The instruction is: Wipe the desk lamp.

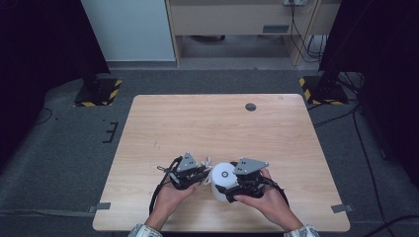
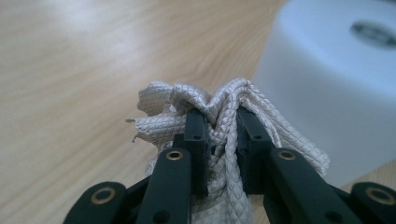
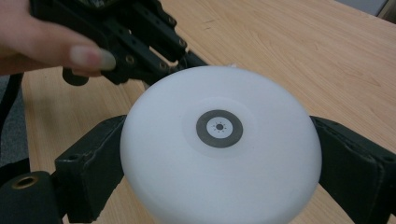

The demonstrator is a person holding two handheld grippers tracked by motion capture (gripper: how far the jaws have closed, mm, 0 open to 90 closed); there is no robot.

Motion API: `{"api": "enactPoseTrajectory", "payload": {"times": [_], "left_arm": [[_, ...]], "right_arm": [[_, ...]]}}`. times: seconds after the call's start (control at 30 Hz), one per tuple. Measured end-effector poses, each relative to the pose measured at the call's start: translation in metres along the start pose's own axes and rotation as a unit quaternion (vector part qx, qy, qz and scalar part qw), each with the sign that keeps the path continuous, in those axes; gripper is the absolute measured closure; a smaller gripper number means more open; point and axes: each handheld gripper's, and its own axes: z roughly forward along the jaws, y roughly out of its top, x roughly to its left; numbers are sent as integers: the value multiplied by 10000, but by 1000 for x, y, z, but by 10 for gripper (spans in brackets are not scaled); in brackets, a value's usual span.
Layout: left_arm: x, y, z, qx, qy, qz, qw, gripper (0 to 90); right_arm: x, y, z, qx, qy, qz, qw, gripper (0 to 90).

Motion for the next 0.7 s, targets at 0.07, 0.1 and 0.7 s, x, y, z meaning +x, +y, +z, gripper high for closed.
{"api": "enactPoseTrajectory", "payload": {"times": [0.07, 0.1, 0.7], "left_arm": [[-1, -7, 4, 188, 17, 60, 9998, 759], [-2, -9, 5, 268, 18, 84, 9996, 759], [-10, -2, -12, 52, 94, 137, 9998, 759]], "right_arm": [[-1, 0, 0, -2, 17, 4, 10000, 93], [-1, 0, 1, -1, 19, 1, 10000, 93], [-1, 1, 2, 63, -82, -40, 9999, 92]]}}
